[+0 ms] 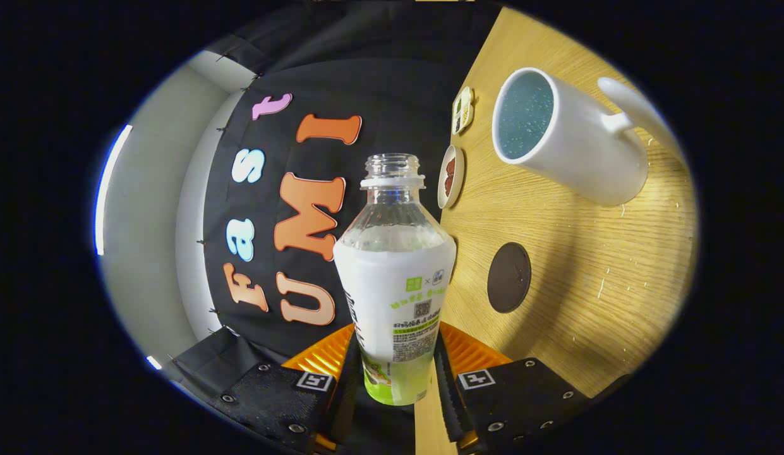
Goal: Take the bottle from table, then pour the juice into the cup, finally place the bottle on the coaster
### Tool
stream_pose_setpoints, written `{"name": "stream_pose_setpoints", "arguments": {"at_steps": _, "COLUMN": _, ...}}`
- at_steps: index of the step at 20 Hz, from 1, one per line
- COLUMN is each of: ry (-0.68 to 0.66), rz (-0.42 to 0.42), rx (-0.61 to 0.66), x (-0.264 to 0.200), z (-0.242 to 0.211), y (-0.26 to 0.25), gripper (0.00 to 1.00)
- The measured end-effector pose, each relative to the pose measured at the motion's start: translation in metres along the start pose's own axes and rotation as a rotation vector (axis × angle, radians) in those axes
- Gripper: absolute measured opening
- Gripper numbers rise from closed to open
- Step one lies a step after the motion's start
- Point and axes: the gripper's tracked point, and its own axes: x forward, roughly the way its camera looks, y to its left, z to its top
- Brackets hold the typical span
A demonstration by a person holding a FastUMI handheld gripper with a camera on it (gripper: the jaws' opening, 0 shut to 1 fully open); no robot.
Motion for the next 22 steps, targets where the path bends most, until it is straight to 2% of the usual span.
{"name": "stream_pose_setpoints", "arguments": {"at_steps": 10, "ry": -0.027, "rz": 0.010, "rx": 0.163, "x": -0.001, "z": 0.013, "y": 0.005, "gripper": 0.57}}
{"name": "stream_pose_setpoints", "arguments": {"at_steps": 22, "ry": -0.082, "rz": 0.002, "rx": 0.275, "x": -0.006, "z": 0.038, "y": 0.001, "gripper": 0.57}}
